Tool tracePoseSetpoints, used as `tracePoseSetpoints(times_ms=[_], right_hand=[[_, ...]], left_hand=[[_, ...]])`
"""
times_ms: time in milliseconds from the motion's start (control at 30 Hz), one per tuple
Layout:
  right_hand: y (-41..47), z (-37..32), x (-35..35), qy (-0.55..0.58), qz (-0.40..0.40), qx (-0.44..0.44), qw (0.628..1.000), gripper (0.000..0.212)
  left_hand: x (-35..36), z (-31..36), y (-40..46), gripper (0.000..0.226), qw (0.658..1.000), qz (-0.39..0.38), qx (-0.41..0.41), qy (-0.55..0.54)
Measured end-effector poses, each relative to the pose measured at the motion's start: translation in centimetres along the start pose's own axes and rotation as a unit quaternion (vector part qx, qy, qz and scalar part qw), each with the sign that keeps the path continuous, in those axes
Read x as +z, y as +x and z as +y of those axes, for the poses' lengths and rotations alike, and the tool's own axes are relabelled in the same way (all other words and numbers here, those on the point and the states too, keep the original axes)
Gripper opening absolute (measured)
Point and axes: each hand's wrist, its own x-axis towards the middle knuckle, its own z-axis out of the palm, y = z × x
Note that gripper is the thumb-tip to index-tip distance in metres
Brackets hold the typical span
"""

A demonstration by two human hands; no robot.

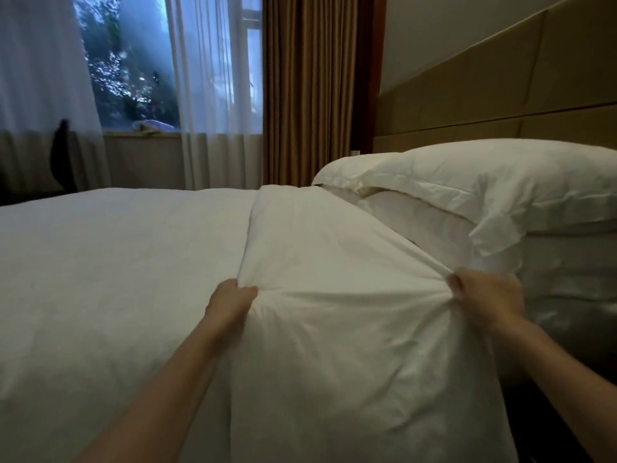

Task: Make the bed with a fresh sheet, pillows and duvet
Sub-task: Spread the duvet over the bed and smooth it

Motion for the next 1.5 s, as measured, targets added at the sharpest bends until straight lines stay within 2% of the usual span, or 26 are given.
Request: tracePoseSetpoints(times_ms=[67, 100, 167, 267, 333, 367, 433, 500, 533, 600, 700, 833, 900, 933, 1000, 1033, 1100, 1167, 1233, 1300, 1367, 1400, 1433, 1500], right_hand=[[0.2, 1.9, 0.1, 0.044, 0.045, -0.009, 0.998, 0.034], [0.0, 2.4, 0.7, 0.078, 0.04, 0.0, 0.996, 0.034], [-1.0, 2.8, 3.3, 0.136, -0.018, 0.037, 0.99, 0.037], [-1.9, 2.8, 6.0, 0.151, -0.129, 0.114, 0.973, 0.039], [-1.9, 2.4, 4.7, 0.123, -0.14, 0.126, 0.974, 0.036], [-1.7, 1.9, 3.7, 0.108, -0.109, 0.105, 0.982, 0.035], [-2.4, -0.4, 2.4, 0.108, 0.003, 0.017, 0.994, 0.033], [-3.9, -3.7, 2.1, 0.17, 0.104, -0.075, 0.977, 0.037], [-5.1, -5.2, 2.5, 0.19, 0.12, -0.1, 0.969, 0.043], [-8.4, -7.0, 5.1, 0.181, 0.073, -0.116, 0.974, 0.052], [-14.6, -6.1, 11.0, 0.149, -0.001, -0.059, 0.987, 0.059], [-20.4, -4.2, 13.4, 0.125, -0.028, -0.006, 0.992, 0.057], [-18.5, -4.0, 11.4, 0.148, 0.009, 0.032, 0.988, 0.043], [-16.6, -4.1, 10.0, 0.153, 0.057, 0.058, 0.985, 0.038], [-11.9, -4.5, 7.0, 0.181, 0.164, 0.076, 0.967, 0.036], [-9.7, -4.6, 5.8, 0.206, 0.188, 0.063, 0.958, 0.039], [-6.7, -4.3, 5.2, 0.231, 0.166, 0.032, 0.958, 0.047], [-6.2, -3.8, 6.5, 0.214, 0.072, 0.055, 0.973, 0.054], [-8.5, -3.3, 9.4, 0.205, -0.025, 0.144, 0.968, 0.06], [-12.0, -2.6, 12.2, 0.27, -0.103, 0.264, 0.92, 0.069], [-14.6, -1.7, 13.4, 0.353, -0.17, 0.404, 0.827, 0.076], [-15.5, -1.6, 13.4, 0.361, -0.167, 0.43, 0.811, 0.077], [-16.0, -1.8, 13.1, 0.348, -0.127, 0.419, 0.829, 0.076], [-15.8, -2.9, 10.6, 0.341, -0.018, 0.325, 0.882, 0.072]], left_hand=[[-0.3, 1.1, -1.1, 0.016, 0.996, 0.003, 0.004, -0.091], [-0.1, 1.2, -1.7, 0.006, 0.992, -0.003, -0.01, -0.122], [0.9, -0.5, -2.5, 0.012, 0.989, -0.027, -0.036, -0.143], [2.5, -3.7, -2.7, 0.042, 0.998, -0.001, -0.037, -0.059], [2.4, -4.1, -3.0, 0.031, 0.998, 0.009, -0.029, -0.055], [2.4, -4.0, -3.1, 0.025, 0.998, 0.003, -0.024, -0.052], [2.3, -4.6, -3.8, 0.023, 0.999, -0.01, -0.017, -0.033], [2.4, -4.9, -4.4, 0.024, 1.0, -0.018, -0.006, -0.024], [2.4, -5.1, -4.6, 0.025, 0.999, -0.023, 0.0, -0.026], [2.3, -5.3, -4.7, 0.027, 0.999, -0.035, 0.011, -0.033], [2.2, -5.9, -4.7, 0.025, 0.993, -0.061, 0.011, -0.096], [2.7, -6.7, -4.9, 0.032, 0.993, -0.035, 0.02, -0.107], [3.3, -7.1, -5.5, 0.028, 0.993, -0.001, 0.037, -0.111], [3.6, -7.2, -6.0, 0.027, 0.991, 0.016, 0.04, -0.123], [4.2, -7.8, -6.9, 0.024, 0.989, 0.067, 0.046, -0.123], [4.5, -8.3, -7.4, 0.025, 0.989, 0.091, 0.045, -0.109], [5.1, -9.4, -8.8, 0.03, 0.99, 0.114, 0.016, -0.081], [5.9, -10.7, -9.9, 0.041, 0.994, 0.079, -0.019, -0.079], [6.4, -11.4, -10.1, 0.045, 0.993, 0.019, -0.057, -0.097], [6.4, -11.3, -9.5, 0.032, 0.99, -0.03, -0.078, -0.112], [6.4, -11.8, -8.9, 0.022, 0.986, -0.071, -0.085, -0.127], [6.2, -12.2, -8.6, 0.022, 0.984, -0.086, -0.083, -0.13], [6.0, -12.7, -8.4, 0.025, 0.983, -0.102, -0.079, -0.129], [5.6, -13.8, -8.5, 0.036, 0.981, -0.137, -0.076, -0.117]])
